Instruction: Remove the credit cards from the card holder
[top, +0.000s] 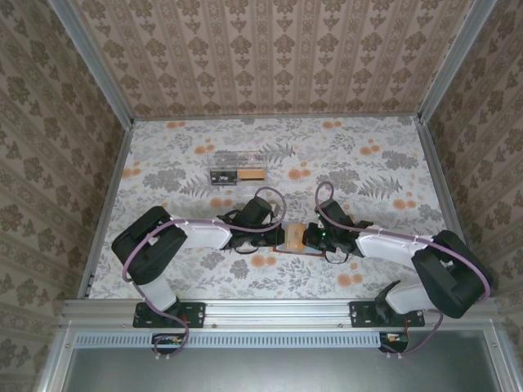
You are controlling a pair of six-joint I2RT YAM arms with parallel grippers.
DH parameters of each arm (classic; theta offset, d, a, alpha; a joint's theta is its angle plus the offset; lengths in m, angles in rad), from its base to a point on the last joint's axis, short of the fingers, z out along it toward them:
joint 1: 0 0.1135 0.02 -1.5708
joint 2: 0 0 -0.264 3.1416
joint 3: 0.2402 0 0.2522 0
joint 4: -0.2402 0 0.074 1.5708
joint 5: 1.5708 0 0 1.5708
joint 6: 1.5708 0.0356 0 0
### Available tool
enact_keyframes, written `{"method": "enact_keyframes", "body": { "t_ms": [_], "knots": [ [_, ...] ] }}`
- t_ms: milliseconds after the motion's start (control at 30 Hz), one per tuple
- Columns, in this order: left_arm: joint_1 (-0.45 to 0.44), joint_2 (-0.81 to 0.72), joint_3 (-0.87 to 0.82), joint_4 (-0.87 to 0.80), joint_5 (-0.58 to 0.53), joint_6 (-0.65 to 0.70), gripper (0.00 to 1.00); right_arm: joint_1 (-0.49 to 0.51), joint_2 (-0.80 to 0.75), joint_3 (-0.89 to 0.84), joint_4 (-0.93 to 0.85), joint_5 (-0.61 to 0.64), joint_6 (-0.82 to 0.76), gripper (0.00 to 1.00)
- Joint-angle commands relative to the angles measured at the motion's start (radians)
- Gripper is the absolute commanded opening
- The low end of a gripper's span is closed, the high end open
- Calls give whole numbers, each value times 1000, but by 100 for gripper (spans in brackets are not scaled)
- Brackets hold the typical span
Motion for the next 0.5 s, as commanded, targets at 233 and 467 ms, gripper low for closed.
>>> {"method": "enact_keyframes", "body": {
  "t_ms": [233, 467],
  "knots": [
    [1, 9, 1, -92, -36, -14, 0, -73, -163, -76, -133, 23, -18, 0],
    [0, -27, 17, -106, -32, -2, 0, -84, -338, -79, -242, 27, -64, 0]
  ]
}}
